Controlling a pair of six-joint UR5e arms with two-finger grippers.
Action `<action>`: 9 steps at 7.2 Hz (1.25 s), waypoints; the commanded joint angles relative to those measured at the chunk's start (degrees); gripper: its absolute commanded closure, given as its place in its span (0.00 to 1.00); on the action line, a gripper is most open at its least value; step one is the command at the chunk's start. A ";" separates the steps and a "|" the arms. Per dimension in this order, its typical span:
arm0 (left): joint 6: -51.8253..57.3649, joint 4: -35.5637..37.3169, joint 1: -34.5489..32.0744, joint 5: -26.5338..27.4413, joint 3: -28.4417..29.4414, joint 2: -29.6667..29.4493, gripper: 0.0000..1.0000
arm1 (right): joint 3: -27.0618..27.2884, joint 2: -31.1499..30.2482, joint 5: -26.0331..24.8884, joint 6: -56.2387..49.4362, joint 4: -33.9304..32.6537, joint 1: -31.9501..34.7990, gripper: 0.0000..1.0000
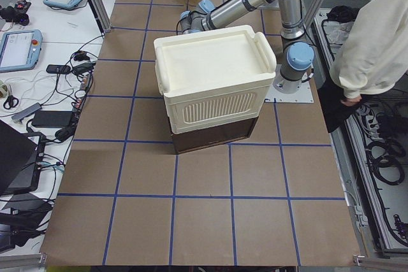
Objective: Pull drawer sideways
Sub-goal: 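Pull the handle with the left gripper, sliding the drawer out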
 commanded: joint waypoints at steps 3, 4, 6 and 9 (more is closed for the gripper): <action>0.45 0.08 -2.70 -0.02 0.14 -0.08 0.76 | 0.00 0.00 0.00 0.00 0.00 0.04 0.00; 0.54 0.08 -3.32 -0.02 0.22 -0.17 0.76 | 0.00 0.00 0.00 0.00 0.00 0.04 0.00; 0.62 -0.01 -4.11 -0.10 0.23 -0.08 0.76 | 0.00 0.00 0.00 0.00 0.00 0.04 0.00; 0.71 -0.01 -5.52 -0.10 0.49 -0.17 0.76 | 0.00 0.00 0.00 0.00 0.00 -0.05 0.00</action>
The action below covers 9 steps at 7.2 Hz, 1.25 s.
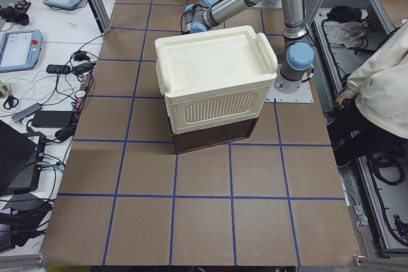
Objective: Pull drawer sideways
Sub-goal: 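Pull the handle with the left gripper, sliding the drawer out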
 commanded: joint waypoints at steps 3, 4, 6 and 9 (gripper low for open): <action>0.12 -0.03 -1.13 -0.18 0.07 -0.13 0.76 | 0.00 0.00 0.00 0.00 0.00 0.02 0.00; 0.21 -0.03 -1.13 0.00 0.16 -0.13 0.76 | 0.00 0.00 0.00 0.00 0.00 0.02 0.00; 0.21 -0.03 -1.39 -0.09 0.42 -0.21 0.76 | 0.00 0.00 0.00 0.00 0.00 0.02 0.00; 0.30 -0.03 -1.92 -0.18 0.42 -0.39 0.76 | 0.00 0.00 0.00 0.00 0.00 -0.07 0.00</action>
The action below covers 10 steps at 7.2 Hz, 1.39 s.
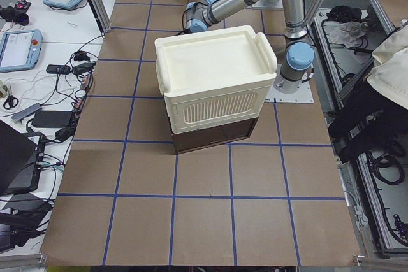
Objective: Pull drawer sideways
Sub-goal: 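Pull the handle with the left gripper, sliding the drawer out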
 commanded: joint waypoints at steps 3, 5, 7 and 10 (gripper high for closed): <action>0.15 0.00 -0.83 -0.28 0.45 -0.12 0.77 | 0.00 0.00 0.00 0.00 0.00 0.01 0.00; 0.15 -0.09 -1.88 -0.80 1.94 -1.09 0.78 | 0.00 0.00 0.00 0.00 0.00 0.01 0.00; 0.15 -0.09 -2.59 -0.90 2.39 -1.53 0.78 | 0.00 0.00 0.00 0.00 0.00 0.01 0.00; 0.15 -0.09 -4.00 -0.81 2.39 -1.44 0.78 | 0.00 0.00 0.00 0.00 0.00 -0.07 0.00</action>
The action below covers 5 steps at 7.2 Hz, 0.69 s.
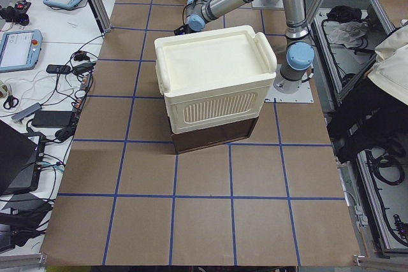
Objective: Pull drawer sideways
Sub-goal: 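Pull the handle with the left gripper, sliding the drawer out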
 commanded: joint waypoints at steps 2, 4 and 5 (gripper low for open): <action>0.00 0.09 -0.38 0.16 0.20 0.17 0.47 | 0.00 0.00 0.00 0.00 0.00 0.04 0.00; -0.09 0.26 -0.65 -0.28 0.20 0.61 0.00 | 0.00 0.00 0.00 0.00 0.00 0.04 0.00; 0.00 0.70 -1.52 -2.20 0.28 1.05 0.00 | 0.00 0.00 0.00 0.00 0.09 -0.05 0.00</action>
